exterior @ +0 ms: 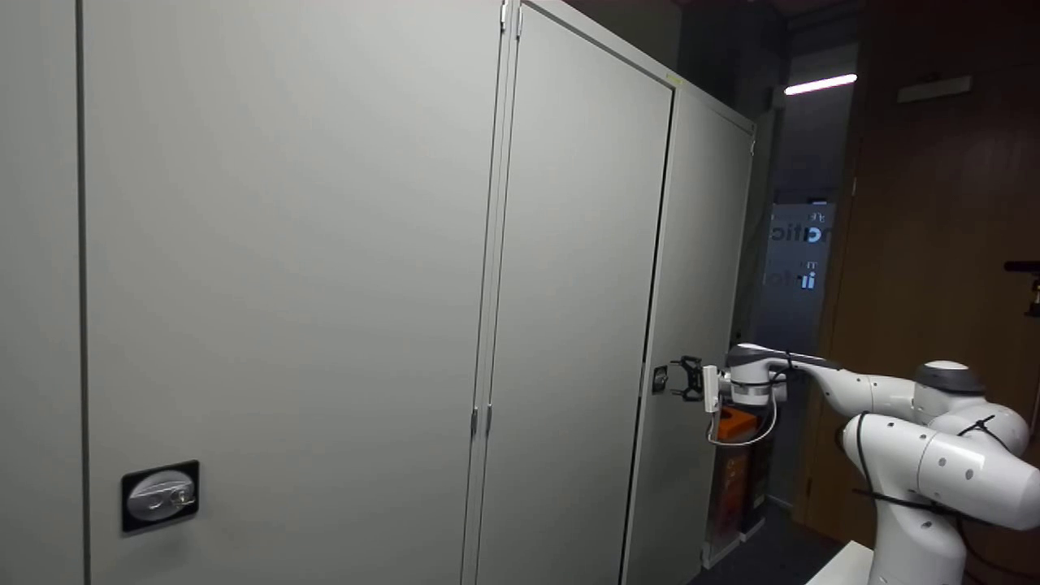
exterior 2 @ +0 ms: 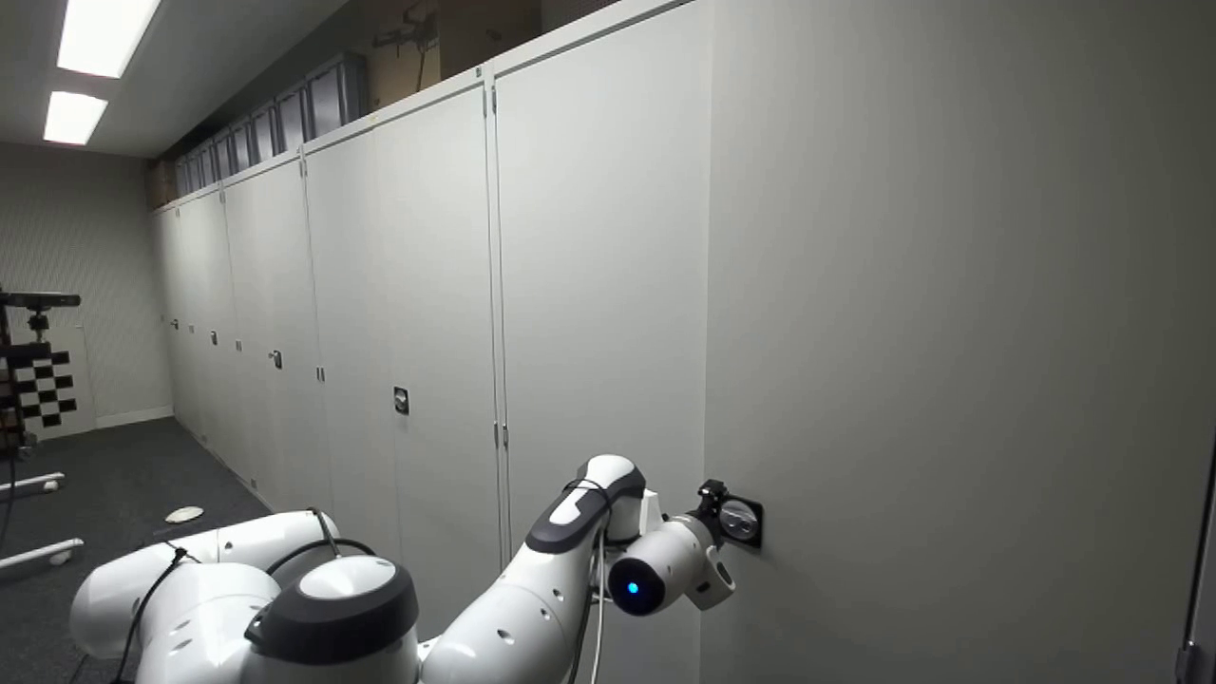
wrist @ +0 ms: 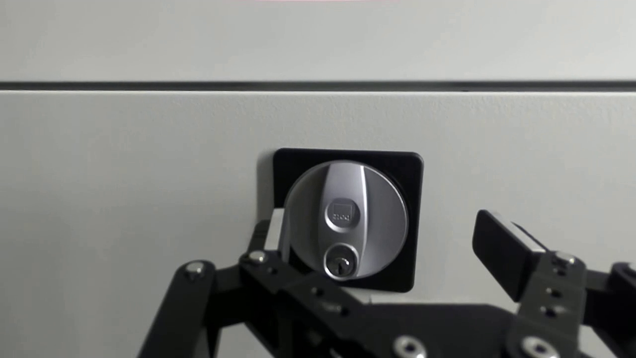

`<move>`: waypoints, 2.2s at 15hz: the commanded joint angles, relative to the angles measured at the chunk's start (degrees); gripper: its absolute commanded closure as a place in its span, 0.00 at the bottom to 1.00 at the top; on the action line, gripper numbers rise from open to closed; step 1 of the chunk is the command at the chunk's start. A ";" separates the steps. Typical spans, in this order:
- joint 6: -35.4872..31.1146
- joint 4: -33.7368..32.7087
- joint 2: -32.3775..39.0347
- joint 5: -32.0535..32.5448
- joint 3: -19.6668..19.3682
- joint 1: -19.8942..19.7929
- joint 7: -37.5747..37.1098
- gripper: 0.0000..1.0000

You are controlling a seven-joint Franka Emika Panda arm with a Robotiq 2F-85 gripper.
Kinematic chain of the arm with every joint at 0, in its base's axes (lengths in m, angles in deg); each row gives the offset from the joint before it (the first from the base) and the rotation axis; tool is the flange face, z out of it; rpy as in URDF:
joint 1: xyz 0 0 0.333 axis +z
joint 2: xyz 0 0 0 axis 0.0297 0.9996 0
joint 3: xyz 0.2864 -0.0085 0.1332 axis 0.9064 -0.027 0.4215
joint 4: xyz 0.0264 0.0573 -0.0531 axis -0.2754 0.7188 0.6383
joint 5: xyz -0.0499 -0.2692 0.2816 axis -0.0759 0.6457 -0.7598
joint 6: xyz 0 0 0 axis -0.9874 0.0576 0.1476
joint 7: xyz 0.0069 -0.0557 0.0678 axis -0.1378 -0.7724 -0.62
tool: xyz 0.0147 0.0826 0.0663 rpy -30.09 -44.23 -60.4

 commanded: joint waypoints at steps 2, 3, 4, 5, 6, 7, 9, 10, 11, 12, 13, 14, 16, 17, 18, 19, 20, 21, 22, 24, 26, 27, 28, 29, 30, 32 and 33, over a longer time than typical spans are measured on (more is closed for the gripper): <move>-1.64 -0.78 0.05 -0.94 -0.19 0.60 -0.18 0.00; -1.85 -0.80 0.05 -0.90 -0.32 0.63 -0.13 0.00; -1.94 -0.87 0.05 -0.87 -0.39 0.63 -0.12 0.02; -2.01 -1.00 0.05 -0.81 -0.49 0.66 -0.06 0.04; -1.95 -1.17 0.05 -0.80 -0.56 0.64 -0.06 0.04; -1.91 -1.35 0.05 -0.78 -0.64 0.66 -0.05 0.05; -1.85 -1.84 0.05 -0.78 -0.75 0.68 -0.07 0.04; -1.88 -2.07 0.05 -0.76 -0.86 0.70 -0.03 0.05; -1.87 -2.51 0.06 -0.59 -1.20 0.93 0.21 0.04; -1.74 -2.82 0.07 -0.61 -1.33 1.01 0.20 0.04; -1.72 -3.31 0.07 -0.57 -1.47 1.25 0.24 0.04; -1.79 -3.61 0.08 -0.51 -1.60 1.46 0.31 0.04; -1.84 -4.16 0.08 -0.32 -1.83 2.00 0.52 0.09; -1.87 -4.40 0.09 -0.27 -1.88 2.28 0.59 0.10; -1.91 -4.52 0.14 -0.21 -1.88 2.47 0.65 0.14; -1.89 -4.62 0.19 -0.17 -1.84 2.66 0.69 0.18; -1.88 -4.70 0.30 -0.14 -1.85 2.85 0.75 0.20; -1.86 -4.86 0.37 -0.13 -1.87 3.11 0.78 0.23; -1.83 -4.92 0.43 -0.12 -1.82 3.29 0.79 0.19; -1.69 -5.31 0.53 -0.10 -1.82 3.77 0.82 0.18; -1.60 -5.75 0.57 -0.09 -1.81 4.23 0.84 0.16; -1.48 -6.07 0.55 -0.08 -1.84 4.49 0.86 0.16; -1.47 -6.26 0.61 -0.10 -1.84 4.65 0.85 0.17; -1.41 -6.58 0.59 -0.09 -1.86 4.90 0.87 0.19; -1.43 -6.77 0.62 -0.07 -1.84 5.12 0.89 0.22; -1.41 -7.10 0.67 -0.08 -1.84 5.50 0.91 0.27; -1.36 -7.26 0.69 -0.06 -1.83 5.68 0.95 0.29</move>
